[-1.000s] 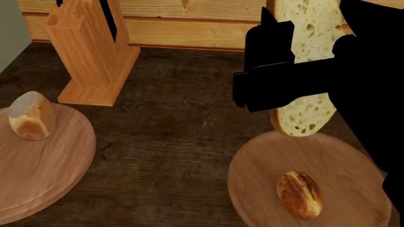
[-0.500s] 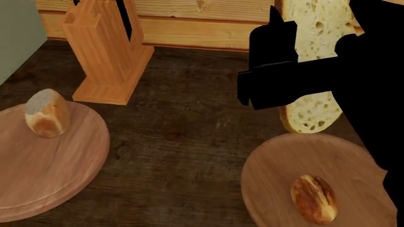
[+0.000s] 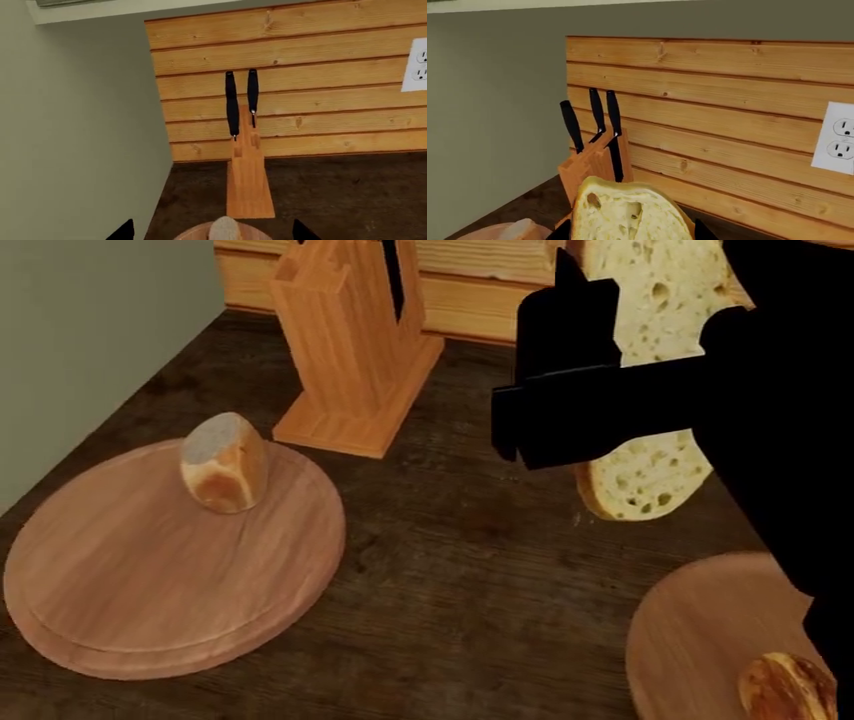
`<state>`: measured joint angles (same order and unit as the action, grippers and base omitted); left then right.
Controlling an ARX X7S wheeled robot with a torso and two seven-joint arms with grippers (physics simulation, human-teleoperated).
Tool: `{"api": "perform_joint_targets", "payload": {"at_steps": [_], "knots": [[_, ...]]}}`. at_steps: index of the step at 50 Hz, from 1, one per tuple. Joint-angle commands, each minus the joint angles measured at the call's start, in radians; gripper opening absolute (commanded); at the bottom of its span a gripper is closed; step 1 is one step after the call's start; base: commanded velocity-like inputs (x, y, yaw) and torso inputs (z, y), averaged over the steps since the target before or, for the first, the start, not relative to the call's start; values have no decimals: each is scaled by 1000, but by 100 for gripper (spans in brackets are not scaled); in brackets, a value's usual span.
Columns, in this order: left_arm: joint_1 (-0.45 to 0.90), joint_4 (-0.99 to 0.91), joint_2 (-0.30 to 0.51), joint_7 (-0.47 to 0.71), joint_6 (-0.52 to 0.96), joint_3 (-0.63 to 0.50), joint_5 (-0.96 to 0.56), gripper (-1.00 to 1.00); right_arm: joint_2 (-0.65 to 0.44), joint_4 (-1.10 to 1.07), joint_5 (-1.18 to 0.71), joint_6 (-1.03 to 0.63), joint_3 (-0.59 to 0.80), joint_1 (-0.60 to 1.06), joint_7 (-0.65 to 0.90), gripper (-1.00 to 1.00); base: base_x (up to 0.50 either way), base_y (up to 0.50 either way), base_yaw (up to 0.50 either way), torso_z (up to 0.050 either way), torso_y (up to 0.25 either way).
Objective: Place all breads on the cutting board.
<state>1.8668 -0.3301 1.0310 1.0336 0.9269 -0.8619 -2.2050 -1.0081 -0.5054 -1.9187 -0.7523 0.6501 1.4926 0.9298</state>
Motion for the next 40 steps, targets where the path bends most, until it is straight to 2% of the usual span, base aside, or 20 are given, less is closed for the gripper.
{"api": "perform_joint_targets", "payload": {"at_steps": [1,16,32,40], "knots": [[-8,-8,2,1,-8,3,0,100,2,-1,14,-17,-5,-1,-20,-100,0,0,375,0,0],[-17,-14,-3,7,-13,0,-1,100,6,2,4,-18,-3,-8,-31,-100,0,0,314,0,0],[-19,-12,-9,4,-18,4,1,100,20,12,-18,-25,-1,2,-45,-100,0,0,12,0,0],[-27,-13,-5,-3,-21,7,6,100,20,13,-20,-11,-5,-12,-46,-100,-255,-84,0,0,0]]}}
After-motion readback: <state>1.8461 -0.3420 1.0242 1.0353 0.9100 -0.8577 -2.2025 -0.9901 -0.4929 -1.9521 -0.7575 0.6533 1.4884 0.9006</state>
